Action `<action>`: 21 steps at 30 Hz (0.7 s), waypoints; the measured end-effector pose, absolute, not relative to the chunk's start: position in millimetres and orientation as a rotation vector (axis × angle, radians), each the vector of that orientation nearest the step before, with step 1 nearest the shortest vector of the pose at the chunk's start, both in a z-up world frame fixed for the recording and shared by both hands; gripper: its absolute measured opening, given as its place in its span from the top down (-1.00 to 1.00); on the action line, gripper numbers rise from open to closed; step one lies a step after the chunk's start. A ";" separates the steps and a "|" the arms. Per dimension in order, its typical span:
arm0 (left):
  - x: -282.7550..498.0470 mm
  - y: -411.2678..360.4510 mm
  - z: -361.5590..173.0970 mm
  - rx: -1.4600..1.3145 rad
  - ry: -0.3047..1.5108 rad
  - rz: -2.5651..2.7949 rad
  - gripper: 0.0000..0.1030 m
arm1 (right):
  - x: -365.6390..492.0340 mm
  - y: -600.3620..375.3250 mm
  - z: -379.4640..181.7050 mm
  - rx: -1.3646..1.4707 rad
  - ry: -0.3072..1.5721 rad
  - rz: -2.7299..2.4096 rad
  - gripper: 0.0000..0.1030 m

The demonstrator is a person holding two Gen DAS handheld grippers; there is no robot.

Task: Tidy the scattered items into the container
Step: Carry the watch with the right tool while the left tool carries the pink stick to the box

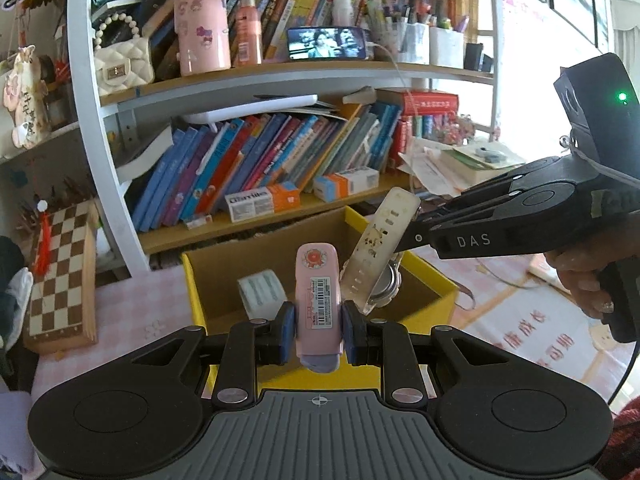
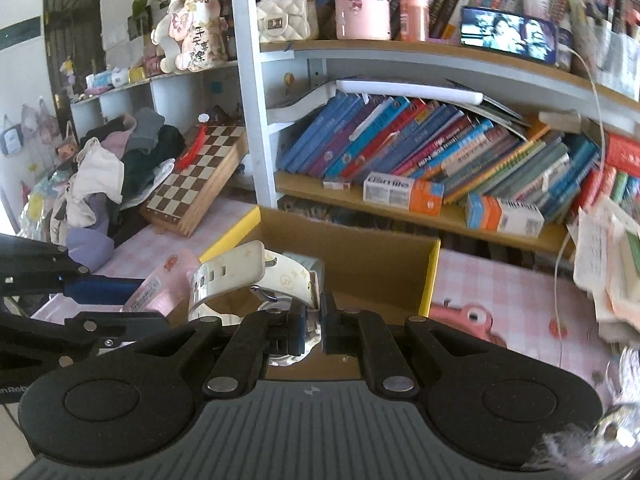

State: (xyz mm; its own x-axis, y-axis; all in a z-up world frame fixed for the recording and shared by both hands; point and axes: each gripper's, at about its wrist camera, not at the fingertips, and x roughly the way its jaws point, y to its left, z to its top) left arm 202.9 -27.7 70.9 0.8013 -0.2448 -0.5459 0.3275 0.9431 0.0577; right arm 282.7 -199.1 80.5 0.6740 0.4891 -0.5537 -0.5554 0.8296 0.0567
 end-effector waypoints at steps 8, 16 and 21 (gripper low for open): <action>248.3 -24.4 62.0 0.137 0.632 -0.274 0.55 | 328.8 -190.5 69.5 -0.197 0.618 0.627 0.87; 283.7 -19.6 42.3 0.137 0.745 -0.250 0.55 | 367.1 -176.6 48.9 -0.297 0.665 0.657 0.87; 301.8 -21.8 26.1 0.161 0.834 -0.272 0.55 | 390.8 -166.5 30.9 -0.366 0.718 0.674 0.87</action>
State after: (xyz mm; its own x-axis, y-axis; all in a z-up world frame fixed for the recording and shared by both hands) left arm 301.8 -21.8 26.1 0.6401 -0.1750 -0.7481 0.3003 0.9532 0.0340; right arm 390.8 -166.5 30.9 0.5580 0.4371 -0.7054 -0.6763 0.7321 -0.0813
